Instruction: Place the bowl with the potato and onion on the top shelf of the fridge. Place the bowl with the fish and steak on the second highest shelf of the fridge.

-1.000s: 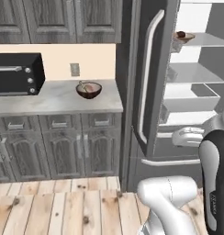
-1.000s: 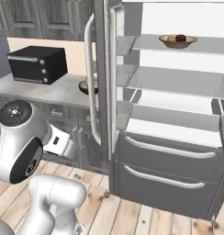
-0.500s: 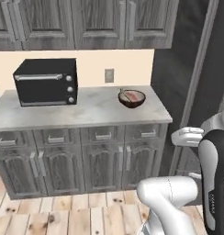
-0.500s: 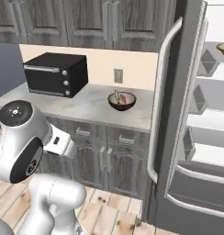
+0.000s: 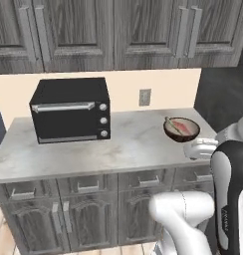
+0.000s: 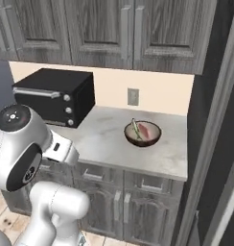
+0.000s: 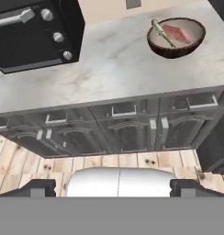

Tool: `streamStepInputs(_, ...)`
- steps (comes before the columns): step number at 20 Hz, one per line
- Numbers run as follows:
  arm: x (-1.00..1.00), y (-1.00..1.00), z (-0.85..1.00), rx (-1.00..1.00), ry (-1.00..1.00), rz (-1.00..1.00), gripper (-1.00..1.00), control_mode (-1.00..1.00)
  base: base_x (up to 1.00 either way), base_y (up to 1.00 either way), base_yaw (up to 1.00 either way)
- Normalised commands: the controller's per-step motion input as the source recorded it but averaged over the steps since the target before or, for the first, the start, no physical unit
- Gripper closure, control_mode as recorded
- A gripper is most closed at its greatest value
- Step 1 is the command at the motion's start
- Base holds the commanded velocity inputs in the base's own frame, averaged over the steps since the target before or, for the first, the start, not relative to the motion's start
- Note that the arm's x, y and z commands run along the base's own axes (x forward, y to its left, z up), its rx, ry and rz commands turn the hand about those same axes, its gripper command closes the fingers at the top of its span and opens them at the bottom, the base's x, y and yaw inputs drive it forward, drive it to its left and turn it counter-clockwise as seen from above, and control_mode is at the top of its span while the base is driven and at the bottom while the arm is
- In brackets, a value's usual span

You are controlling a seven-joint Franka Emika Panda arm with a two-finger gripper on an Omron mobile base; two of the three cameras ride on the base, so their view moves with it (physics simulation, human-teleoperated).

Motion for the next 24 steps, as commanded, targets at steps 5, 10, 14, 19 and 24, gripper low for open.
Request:
streamStepInputs(5,0.00,0.00,0.00,0.00,0.00,0.00,-1.00,1.00,1.00,-0.20,-0.20)
streamStepInputs(10,0.39,-0.28,-0.08,0.00,0.06,-0.15,-1.00,-1.00,0.60,-0.12,-0.18)
streamStepInputs(14,0.96,-0.97,-0.54,0.07,0.11,-0.29,-1.00,-1.00,0.00,0.00,0.00)
streamStepInputs(19,0.67,-1.00,-1.00,0.22,0.14,-0.32,-1.00,-1.00,0.00,0.00,0.00)
streamStepInputs(24,0.80,-0.72,-0.56,0.19,0.12,-0.24,-1.00,-1.00,0.00,0.00,0.00)
